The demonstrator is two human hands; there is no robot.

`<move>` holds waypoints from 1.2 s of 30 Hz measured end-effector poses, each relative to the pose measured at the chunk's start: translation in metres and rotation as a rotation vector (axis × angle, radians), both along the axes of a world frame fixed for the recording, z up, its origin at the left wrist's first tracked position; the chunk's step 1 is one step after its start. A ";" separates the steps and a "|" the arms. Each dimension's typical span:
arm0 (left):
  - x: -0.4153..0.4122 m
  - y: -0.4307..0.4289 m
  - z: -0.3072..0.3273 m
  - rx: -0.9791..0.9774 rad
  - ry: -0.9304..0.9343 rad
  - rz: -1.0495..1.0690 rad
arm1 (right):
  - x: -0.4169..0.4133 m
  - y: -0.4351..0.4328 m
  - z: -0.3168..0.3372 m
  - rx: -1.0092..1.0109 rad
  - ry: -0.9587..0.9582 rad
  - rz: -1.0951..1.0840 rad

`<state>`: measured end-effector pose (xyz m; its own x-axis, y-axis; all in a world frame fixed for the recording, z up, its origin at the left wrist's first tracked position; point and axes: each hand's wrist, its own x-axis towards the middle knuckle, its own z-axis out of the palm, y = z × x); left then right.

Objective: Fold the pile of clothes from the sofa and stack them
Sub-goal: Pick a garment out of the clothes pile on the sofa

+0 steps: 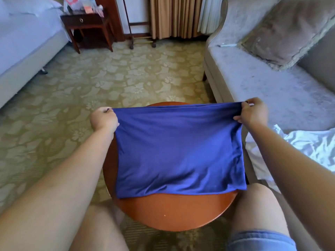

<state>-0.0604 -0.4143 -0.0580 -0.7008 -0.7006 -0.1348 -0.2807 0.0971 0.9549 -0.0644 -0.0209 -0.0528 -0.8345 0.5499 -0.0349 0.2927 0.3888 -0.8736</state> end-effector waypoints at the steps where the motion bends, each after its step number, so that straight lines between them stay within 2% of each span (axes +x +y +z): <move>1: -0.012 0.000 -0.006 0.008 -0.018 0.001 | -0.014 -0.002 -0.007 0.009 -0.005 0.019; 6: -0.059 -0.007 -0.041 -0.065 -0.083 -0.010 | -0.063 -0.021 -0.042 0.066 -0.091 0.078; 9: -0.064 0.006 -0.065 -0.319 -0.202 -0.157 | -0.064 -0.034 -0.069 0.165 -0.144 0.195; 12: -0.042 0.031 -0.085 -0.538 -0.239 -0.362 | -0.041 -0.051 -0.087 0.271 -0.139 0.322; 14: -0.023 0.044 -0.096 -0.680 -0.328 -0.448 | -0.023 -0.061 -0.094 0.363 -0.132 0.370; 17: 0.009 0.058 -0.105 -0.851 -0.445 -0.550 | 0.010 -0.075 -0.100 0.509 -0.229 0.415; 20: 0.037 0.062 -0.107 -0.959 -0.483 -0.626 | 0.047 -0.078 -0.108 0.633 -0.338 0.460; 25: 0.082 0.067 -0.105 -0.992 -0.546 -0.691 | 0.088 -0.068 -0.124 0.734 -0.472 0.470; 29: 0.111 0.056 -0.118 -1.034 -0.602 -0.721 | 0.103 -0.063 -0.134 0.792 -0.430 0.471; 36: 0.108 0.044 -0.123 -1.007 -0.523 -0.613 | 0.099 -0.054 -0.137 0.791 -0.417 0.447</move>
